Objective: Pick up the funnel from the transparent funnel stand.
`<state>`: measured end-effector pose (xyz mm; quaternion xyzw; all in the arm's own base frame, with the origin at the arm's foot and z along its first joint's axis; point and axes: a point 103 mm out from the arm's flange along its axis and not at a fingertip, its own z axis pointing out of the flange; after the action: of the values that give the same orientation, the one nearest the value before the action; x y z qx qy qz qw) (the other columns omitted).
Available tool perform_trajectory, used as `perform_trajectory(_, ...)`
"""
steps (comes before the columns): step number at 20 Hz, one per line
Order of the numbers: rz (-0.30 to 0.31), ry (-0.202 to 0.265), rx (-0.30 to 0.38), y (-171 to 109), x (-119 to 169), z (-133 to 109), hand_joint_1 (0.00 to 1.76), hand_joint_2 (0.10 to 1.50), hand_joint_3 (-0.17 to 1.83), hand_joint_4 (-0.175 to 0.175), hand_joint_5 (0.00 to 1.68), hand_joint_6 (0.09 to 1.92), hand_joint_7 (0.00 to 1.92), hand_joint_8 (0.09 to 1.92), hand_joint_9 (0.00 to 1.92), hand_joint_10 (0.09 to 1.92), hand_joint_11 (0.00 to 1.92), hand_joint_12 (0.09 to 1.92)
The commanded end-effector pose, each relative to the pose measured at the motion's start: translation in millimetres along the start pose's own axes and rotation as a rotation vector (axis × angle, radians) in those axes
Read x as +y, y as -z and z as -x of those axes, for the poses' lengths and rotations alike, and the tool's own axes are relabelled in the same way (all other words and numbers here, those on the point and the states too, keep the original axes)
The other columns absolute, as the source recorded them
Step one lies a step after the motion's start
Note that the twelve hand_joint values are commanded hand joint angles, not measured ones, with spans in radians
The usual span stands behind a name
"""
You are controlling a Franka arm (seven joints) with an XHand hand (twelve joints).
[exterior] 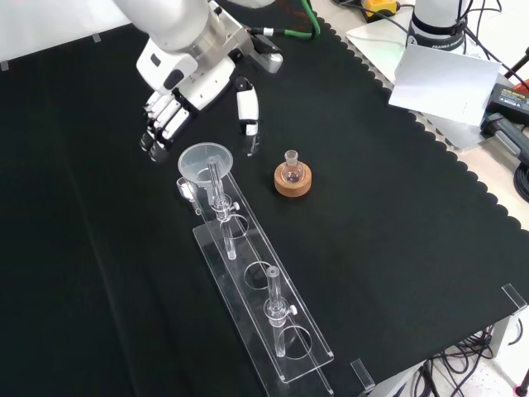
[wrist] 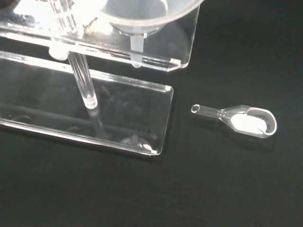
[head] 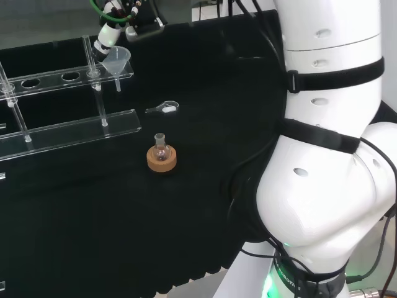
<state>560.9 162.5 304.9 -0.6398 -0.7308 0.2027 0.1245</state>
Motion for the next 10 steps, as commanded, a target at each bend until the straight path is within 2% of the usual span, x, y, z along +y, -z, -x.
perform_trajectory(1, -0.069, 0.006, -0.034, -14.5, 12.0, -1.9, 0.57, 0.7, 0.13, 0.069, 0.0, 0.09, 0.0, 0.09, 0.0, 0.8, 0.05, 1.61)
perform_trajectory(10, -0.061, 0.013, -0.024, -20.0, 15.6, 6.0, 0.57, 0.7, 0.13, 0.067, 0.03, 0.09, 0.0, 0.09, 0.0, 0.83, 0.05, 1.62)
